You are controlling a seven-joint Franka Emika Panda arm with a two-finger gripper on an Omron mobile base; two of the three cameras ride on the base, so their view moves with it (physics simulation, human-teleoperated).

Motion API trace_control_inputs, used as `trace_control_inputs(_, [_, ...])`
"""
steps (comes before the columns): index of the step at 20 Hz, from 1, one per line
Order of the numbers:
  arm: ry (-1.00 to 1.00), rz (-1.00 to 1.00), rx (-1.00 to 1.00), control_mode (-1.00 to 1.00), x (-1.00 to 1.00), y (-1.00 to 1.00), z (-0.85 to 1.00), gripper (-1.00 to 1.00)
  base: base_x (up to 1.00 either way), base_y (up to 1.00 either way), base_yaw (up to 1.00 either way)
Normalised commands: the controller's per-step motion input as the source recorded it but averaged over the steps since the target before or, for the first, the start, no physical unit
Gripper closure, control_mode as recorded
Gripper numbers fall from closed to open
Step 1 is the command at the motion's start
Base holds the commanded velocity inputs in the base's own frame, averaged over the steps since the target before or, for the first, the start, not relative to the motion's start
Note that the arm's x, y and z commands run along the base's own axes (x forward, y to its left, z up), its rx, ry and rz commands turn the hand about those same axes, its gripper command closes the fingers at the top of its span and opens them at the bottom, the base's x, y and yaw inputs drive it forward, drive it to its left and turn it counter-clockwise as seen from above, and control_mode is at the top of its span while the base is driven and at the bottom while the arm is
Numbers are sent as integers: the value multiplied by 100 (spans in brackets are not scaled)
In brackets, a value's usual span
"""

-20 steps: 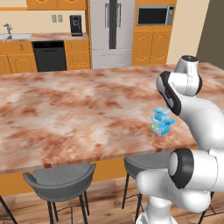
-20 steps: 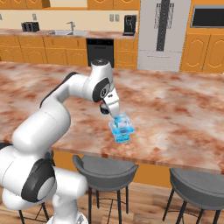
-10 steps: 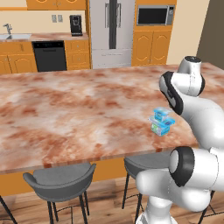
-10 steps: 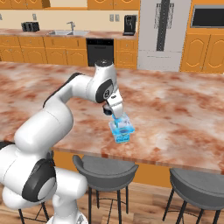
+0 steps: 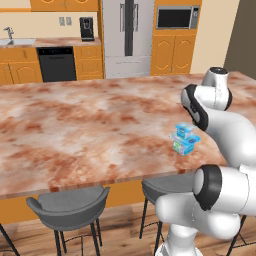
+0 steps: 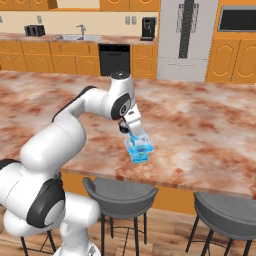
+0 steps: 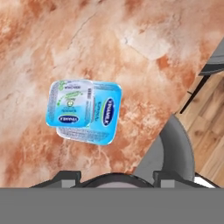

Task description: Stack the yogurt containers by placing the smaller containers on top of the larger containers.

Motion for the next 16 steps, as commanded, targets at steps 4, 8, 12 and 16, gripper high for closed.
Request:
trace_control_inputs(4, [0,0,0,-100,16,-1,-12,100,0,0,0])
trace_control_inputs(8, [0,0,0,-100,15,-3,-10,100,0,0,0])
trace_control_inputs(12, [0,-1,0,-100,13,-5,-8,100,0,0,0])
trace_control_inputs(16, [0,-1,0,-100,15,-3,-8,100,0,0,0])
